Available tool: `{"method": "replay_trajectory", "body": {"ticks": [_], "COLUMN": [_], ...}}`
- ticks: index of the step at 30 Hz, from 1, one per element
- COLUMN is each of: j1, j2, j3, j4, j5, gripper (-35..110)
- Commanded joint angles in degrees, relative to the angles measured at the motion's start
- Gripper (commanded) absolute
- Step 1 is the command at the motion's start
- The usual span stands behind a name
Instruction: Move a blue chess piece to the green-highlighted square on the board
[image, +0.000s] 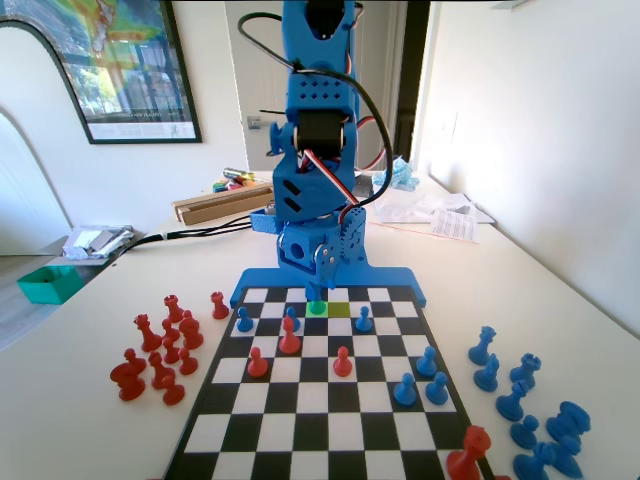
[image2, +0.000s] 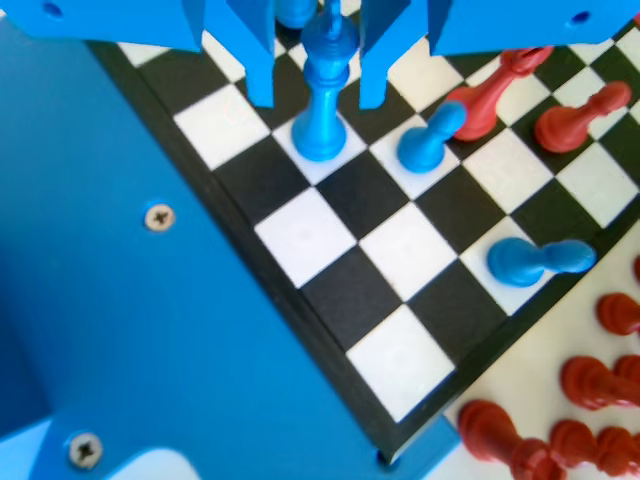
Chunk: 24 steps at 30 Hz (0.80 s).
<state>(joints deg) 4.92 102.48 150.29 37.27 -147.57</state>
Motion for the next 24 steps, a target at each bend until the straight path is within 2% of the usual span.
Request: {"method": "replay_trajectory", "body": {"ticks": [1, 9, 16, 24], "j1": [1.1, 1.1, 2.4, -0.2], "j2": [1.1, 5.3, 12.0, 19.3], "j3": [-4.4, -20.1, -33.1, -49.6], "j4": [6.4, 30.0, 46.7, 61.3], "j5": [-0.9, -0.4, 0.3, 13.7], "gripper": [15, 15, 11, 8]}}
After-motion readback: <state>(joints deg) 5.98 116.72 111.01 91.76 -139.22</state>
